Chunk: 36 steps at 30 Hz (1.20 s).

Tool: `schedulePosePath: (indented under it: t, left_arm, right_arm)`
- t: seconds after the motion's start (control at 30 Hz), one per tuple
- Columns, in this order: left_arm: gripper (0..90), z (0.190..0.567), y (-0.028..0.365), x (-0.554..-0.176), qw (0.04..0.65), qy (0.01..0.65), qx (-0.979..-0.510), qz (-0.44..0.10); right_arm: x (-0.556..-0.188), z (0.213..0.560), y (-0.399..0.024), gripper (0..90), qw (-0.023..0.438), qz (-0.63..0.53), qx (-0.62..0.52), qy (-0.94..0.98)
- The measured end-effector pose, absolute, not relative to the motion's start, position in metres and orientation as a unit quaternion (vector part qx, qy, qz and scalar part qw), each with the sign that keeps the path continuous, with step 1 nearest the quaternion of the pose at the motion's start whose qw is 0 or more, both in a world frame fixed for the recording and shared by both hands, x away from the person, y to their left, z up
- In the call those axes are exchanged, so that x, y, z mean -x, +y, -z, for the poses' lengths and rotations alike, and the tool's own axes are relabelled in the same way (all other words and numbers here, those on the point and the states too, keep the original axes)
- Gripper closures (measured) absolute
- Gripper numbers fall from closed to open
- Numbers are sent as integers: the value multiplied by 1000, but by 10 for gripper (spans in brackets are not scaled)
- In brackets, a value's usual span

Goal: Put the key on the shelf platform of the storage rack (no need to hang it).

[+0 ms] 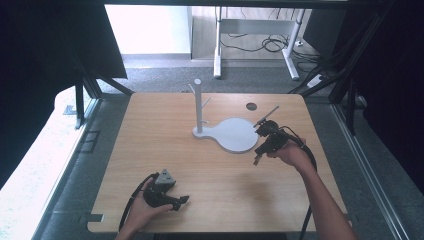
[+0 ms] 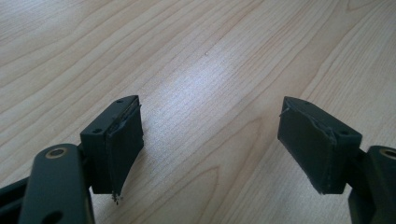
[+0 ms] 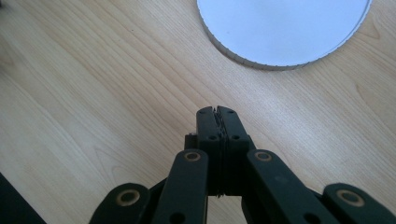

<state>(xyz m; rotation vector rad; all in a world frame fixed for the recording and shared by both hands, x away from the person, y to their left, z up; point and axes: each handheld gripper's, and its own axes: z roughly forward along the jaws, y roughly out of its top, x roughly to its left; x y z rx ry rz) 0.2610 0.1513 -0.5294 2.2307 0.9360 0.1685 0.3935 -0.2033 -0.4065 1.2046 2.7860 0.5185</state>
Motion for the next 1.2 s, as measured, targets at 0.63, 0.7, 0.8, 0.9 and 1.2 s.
schedulePosePath:
  t: [0.63, 0.7, 0.8, 0.9, 1.2]
  left_arm:
    - [224, 530, 151, -261, 349, 360, -863, -66]
    - [224, 530, 151, -261, 348, 359, -863, -66]
    - [224, 530, 151, -261, 348, 359, -863, -66]
    - [224, 531, 151, -261, 349, 359, -863, -66]
    - [223, 532, 151, -262, 347, 361, -863, -65]
  right_arm:
    - [-412, 405, -188, 898, 26, -173, -392, 903]
    - [-413, 405, -187, 898, 27, -173, -390, 904]
    - [-414, 404, -185, 897, 27, -171, -389, 905]
    - [-417, 403, -184, 897, 29, -172, -387, 905]
    - [-423, 401, -179, 897, 33, -174, -390, 904]
